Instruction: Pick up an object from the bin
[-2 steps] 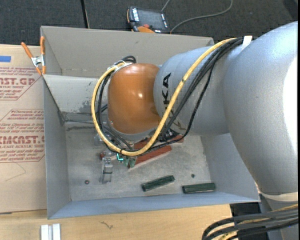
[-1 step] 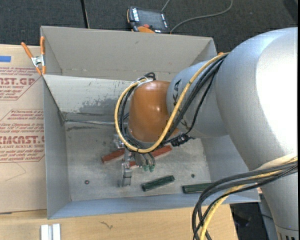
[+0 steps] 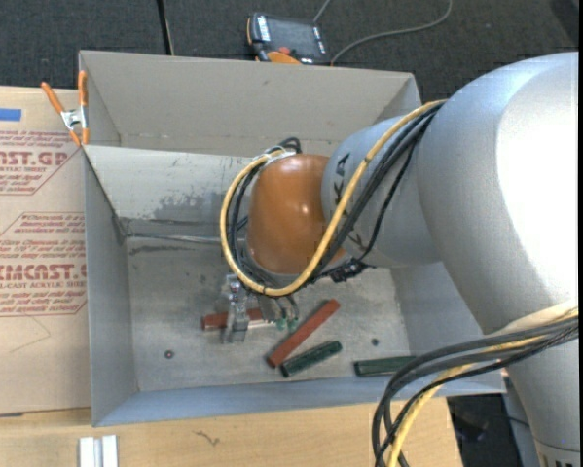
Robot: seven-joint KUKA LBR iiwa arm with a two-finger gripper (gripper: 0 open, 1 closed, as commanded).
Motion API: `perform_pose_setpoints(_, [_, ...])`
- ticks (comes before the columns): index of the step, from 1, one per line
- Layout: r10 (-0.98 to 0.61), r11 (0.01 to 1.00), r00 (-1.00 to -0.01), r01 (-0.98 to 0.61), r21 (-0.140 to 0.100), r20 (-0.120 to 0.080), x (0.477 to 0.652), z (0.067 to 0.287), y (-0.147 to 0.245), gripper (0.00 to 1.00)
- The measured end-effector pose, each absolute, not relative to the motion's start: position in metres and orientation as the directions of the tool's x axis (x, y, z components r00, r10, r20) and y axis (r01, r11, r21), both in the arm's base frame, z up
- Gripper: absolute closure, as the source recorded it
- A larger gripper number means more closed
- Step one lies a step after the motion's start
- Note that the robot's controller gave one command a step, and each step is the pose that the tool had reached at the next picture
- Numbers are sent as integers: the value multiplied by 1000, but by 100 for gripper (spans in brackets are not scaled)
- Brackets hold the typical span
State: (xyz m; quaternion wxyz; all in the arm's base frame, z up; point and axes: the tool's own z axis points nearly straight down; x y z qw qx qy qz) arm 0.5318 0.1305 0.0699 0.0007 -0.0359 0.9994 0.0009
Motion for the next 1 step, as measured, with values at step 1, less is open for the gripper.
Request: perform_pose_setpoints(1, [-92,996,-996,-92,2,-9,535,213,150,100])
